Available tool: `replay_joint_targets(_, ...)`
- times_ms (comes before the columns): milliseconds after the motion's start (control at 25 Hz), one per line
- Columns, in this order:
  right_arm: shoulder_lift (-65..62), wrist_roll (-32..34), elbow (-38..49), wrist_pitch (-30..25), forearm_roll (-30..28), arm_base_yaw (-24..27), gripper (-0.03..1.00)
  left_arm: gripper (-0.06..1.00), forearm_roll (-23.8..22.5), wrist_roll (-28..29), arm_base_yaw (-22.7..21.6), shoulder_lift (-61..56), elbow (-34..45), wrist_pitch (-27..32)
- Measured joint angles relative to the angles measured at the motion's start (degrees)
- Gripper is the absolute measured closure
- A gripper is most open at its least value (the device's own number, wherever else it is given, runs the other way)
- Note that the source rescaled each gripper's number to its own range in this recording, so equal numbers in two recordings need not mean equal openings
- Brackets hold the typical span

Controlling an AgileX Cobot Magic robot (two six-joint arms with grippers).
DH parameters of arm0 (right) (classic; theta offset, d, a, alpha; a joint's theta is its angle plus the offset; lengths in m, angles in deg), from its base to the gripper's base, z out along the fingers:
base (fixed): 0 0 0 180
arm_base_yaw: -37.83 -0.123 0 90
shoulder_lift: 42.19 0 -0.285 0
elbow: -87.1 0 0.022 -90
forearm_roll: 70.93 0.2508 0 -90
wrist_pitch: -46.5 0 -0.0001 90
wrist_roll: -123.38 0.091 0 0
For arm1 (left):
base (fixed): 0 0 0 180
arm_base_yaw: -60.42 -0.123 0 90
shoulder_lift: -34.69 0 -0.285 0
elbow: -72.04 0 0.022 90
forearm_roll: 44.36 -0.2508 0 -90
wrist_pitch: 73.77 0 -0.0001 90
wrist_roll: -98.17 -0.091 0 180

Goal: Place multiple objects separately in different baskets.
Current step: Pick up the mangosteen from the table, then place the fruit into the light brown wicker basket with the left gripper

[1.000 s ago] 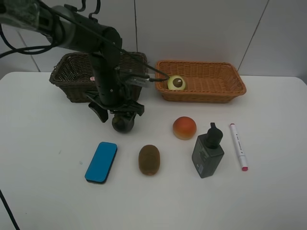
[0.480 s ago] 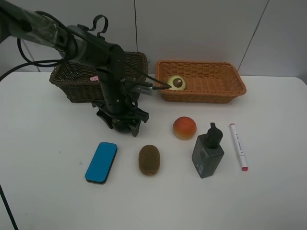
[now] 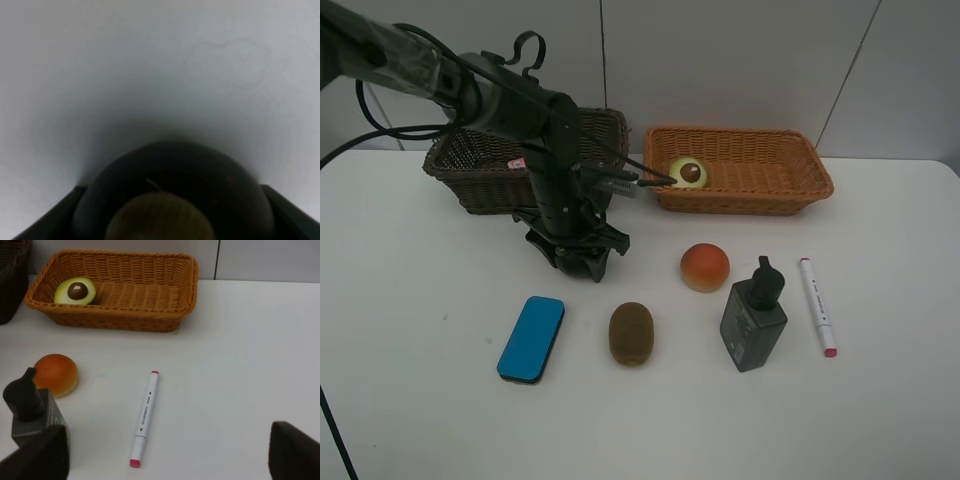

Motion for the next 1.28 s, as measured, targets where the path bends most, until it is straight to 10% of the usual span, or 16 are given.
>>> replay_joint_targets(480, 0.0, 0.0, 0.0, 0.0, 0.0, 0.0, -0.03, 0.32, 3.2, -0.2, 0.0, -5.8, -21.0, 2.9)
replay_joint_targets(960, 0.0, 0.0, 0.0, 0.0, 0.0, 0.0, -0.03, 0.32, 11.5, -2.9, 0.1, 11.4, -36.9, -7.8)
replay_joint_targets(1280, 0.0, 0.0, 0.0, 0.0, 0.0, 0.0, -0.03, 0.02, 12.1, -3.2, 0.1, 13.5, -38.1, -11.0)
